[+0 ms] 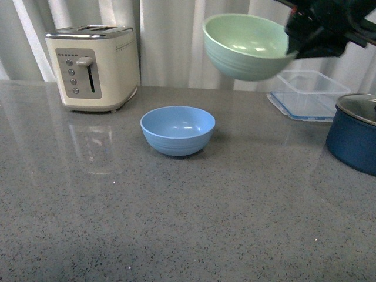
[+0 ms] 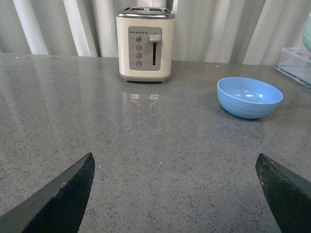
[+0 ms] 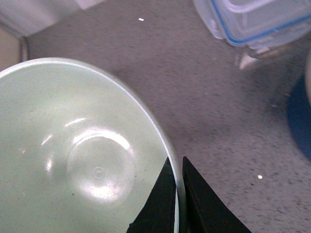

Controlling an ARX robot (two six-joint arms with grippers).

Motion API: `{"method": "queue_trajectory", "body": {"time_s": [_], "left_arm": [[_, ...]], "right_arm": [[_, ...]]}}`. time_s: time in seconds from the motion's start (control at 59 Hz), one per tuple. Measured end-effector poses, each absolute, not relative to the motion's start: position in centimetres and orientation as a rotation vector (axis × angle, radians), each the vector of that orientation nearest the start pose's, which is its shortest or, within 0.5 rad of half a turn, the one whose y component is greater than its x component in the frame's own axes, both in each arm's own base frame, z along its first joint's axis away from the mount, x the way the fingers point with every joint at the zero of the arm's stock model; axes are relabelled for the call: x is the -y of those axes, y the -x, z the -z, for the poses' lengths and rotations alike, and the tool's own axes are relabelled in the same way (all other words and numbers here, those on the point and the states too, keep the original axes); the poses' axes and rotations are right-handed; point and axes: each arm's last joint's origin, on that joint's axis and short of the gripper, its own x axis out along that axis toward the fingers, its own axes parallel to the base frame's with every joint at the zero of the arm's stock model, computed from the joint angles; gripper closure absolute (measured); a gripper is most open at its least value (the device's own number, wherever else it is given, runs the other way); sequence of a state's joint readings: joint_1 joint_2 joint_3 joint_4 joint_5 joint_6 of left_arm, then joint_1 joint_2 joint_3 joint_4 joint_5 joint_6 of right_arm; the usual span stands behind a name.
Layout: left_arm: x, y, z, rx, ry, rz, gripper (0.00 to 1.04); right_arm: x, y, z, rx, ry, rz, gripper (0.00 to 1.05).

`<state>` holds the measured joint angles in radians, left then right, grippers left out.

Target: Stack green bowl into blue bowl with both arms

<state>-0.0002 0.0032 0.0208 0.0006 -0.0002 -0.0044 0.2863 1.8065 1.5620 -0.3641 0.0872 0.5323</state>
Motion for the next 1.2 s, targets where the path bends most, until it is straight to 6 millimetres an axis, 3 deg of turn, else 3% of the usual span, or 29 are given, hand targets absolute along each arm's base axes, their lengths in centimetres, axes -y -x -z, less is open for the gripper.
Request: {"method": "queue_trajectory", "body": {"time_s": [0.169, 0.373, 0.508, 0.746, 0.966, 1.085, 1.203], "left_arm": [[0.0, -9.7, -17.0, 0.018, 0.004, 0.000, 0.07], [0.0, -9.7, -17.0, 0.018, 0.004, 0.000, 0.07], [0.0, -9.7, -17.0, 0.018, 0.004, 0.000, 0.07], [0.0, -9.7, -17.0, 0.018, 0.004, 0.000, 0.07], [0.0, -9.7, -17.0, 0.018, 0.004, 0.000, 0.07], [0.0, -9.7, -17.0, 0.018, 0.004, 0.000, 0.07], [0.0, -9.7, -17.0, 0.018, 0.004, 0.000, 0.07]], "right_arm": [[-15.4, -40.2, -31.0, -0.607, -0.344, -0.157, 1.04], [-18.6, -42.2, -28.2, -0.654, -0.253, -0.161, 1.04], [-19.8, -43.7, -25.7, -0.702, -0.198, -0.136, 1.04], [-20.4, -44.9, -23.3, -0.746, -0.144, -0.099, 1.03], [-19.8, -45.0, -24.3, -0.721, -0.163, -0.112, 0.72], [-18.1, -43.8, -28.2, -0.619, -0.239, -0.151, 0.47], [-15.4, -40.1, -33.2, -0.491, -0.321, -0.228, 0.22]]}}
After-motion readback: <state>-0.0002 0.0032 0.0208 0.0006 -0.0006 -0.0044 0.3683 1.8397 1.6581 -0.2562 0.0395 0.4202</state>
